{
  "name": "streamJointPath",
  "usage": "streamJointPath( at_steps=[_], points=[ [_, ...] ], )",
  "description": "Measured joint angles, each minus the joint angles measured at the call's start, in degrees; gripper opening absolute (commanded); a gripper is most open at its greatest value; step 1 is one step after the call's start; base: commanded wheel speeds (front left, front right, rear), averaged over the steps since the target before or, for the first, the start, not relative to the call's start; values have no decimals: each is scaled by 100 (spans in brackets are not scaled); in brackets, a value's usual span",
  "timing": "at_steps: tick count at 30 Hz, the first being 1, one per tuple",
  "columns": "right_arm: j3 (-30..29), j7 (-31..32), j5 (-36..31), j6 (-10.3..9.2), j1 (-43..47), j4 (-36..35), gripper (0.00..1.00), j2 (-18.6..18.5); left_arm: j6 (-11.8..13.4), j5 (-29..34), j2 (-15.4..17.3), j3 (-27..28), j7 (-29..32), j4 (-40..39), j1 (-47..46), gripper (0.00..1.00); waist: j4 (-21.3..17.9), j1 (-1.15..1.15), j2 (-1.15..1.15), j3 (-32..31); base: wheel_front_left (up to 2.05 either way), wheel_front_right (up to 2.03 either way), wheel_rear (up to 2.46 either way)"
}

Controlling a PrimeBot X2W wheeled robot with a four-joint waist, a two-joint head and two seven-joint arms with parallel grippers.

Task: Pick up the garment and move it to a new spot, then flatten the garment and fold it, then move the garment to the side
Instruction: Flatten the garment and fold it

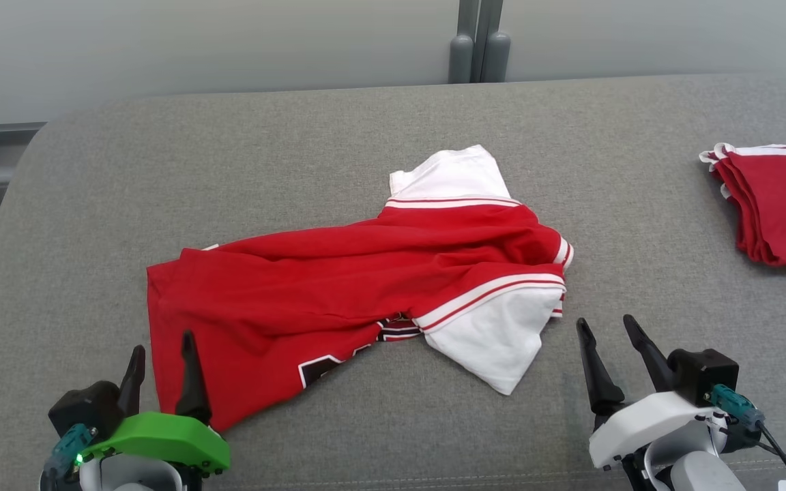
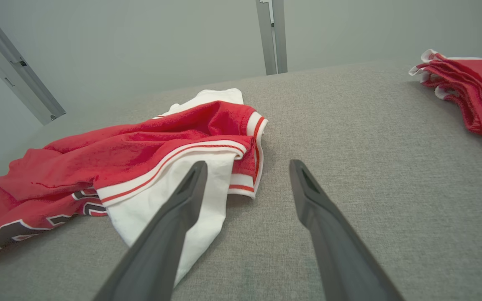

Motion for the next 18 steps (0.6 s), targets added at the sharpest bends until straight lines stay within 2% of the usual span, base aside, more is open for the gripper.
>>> streamJointPath(
  at_steps=[4, 7, 12, 18],
  points=[
    [-100, 90, -119, 0, -13, 267, 100, 1, -44, 461, -162, 144, -48, -147, -11, 100, 55, 0, 0, -28, 0, 0, 0],
    [-153, 142, -210, 0, -94, 458, 100, 2, -191, 1033, -349, 377, -71, -488, 2, 100, 116, 0, 0, -21, 0, 0, 0],
    [-247, 131, -289, 0, -255, 667, 100, 2, -599, 1757, -648, 672, -74, -955, 258, 100, 227, 0, 0, -16, 0, 0, 0],
    [-252, 99, -243, 0, -263, 922, 100, 1, -1133, 2216, -961, 1007, -75, -1069, 692, 100, 340, 0, 0, -57, 0, 0, 0]
  ],
)
